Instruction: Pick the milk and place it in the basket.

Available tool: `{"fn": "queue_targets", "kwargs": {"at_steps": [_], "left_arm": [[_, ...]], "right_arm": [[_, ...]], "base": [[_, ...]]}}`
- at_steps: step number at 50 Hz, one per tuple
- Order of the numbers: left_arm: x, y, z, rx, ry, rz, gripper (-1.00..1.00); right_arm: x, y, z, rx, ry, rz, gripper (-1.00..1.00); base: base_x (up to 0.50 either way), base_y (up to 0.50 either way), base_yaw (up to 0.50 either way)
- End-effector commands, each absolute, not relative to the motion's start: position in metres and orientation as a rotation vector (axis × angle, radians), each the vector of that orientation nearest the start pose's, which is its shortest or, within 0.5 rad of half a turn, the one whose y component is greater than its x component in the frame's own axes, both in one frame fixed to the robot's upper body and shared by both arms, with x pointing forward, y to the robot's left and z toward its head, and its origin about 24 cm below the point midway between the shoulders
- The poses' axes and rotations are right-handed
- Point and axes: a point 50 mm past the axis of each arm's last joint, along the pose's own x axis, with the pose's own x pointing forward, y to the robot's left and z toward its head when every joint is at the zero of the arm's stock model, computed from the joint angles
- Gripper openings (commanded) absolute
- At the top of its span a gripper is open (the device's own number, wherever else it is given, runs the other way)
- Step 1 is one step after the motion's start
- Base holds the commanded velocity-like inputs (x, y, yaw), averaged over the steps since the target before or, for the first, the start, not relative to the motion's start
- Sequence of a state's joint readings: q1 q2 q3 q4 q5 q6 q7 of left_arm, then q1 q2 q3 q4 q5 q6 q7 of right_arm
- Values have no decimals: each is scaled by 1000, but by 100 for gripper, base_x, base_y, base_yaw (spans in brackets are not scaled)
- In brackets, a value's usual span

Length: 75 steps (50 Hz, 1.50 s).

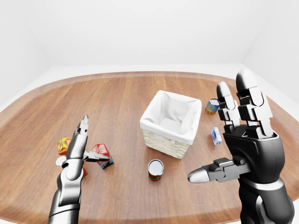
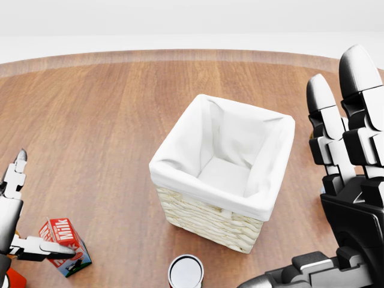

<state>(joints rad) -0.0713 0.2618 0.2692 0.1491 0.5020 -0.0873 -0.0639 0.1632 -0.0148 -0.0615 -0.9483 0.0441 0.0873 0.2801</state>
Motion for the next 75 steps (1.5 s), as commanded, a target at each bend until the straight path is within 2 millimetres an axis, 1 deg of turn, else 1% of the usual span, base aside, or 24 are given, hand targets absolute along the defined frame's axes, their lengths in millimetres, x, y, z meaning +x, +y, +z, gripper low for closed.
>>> {"fn": "queue_targets", "kwargs": {"at_steps": [1,10,16,27,37,40,42,48,50,51,52,64,70,72,75], "left_arm": [[259,260,41,756,106,168,100],[259,261,29,753,154,165,100],[263,263,26,746,169,166,100],[270,272,2,761,282,191,100],[272,275,-8,769,336,198,100],[271,273,-12,751,354,167,100],[271,273,-13,757,357,179,100],[266,268,-21,774,387,130,100],[264,263,-25,726,412,57,100],[263,263,-25,730,409,57,-29],[263,262,-25,713,411,48,-100],[264,264,-24,743,410,59,-100],[266,265,-18,723,384,73,-100],[267,268,-16,735,376,99,-100],[267,271,-11,703,360,113,-100]], "right_arm": [[164,-151,206,-120,-707,197,100],[164,-151,205,-117,-704,197,100],[163,-150,204,-115,-696,199,100],[165,-152,196,-106,-653,197,100],[165,-151,194,-102,-639,199,100],[166,-151,193,-101,-637,197,100],[166,-152,193,-103,-638,196,100],[167,-153,193,-102,-638,189,100],[167,-153,194,-102,-640,187,100],[167,-153,194,-102,-640,187,100],[166,-153,194,-103,-643,186,100],[166,-153,197,-101,-659,187,100],[165,-153,199,-102,-668,187,100],[165,-154,198,-102,-666,187,100],[167,-153,195,-100,-650,187,100]], "base": [[0,0,0],[0,0,0],[0,0,0],[0,0,0],[0,0,0],[0,0,0],[0,0,0],[0,0,0],[0,0,0],[0,0,0],[0,0,0],[0,0,0],[0,0,0],[0,0,0],[0,0,0]]}}
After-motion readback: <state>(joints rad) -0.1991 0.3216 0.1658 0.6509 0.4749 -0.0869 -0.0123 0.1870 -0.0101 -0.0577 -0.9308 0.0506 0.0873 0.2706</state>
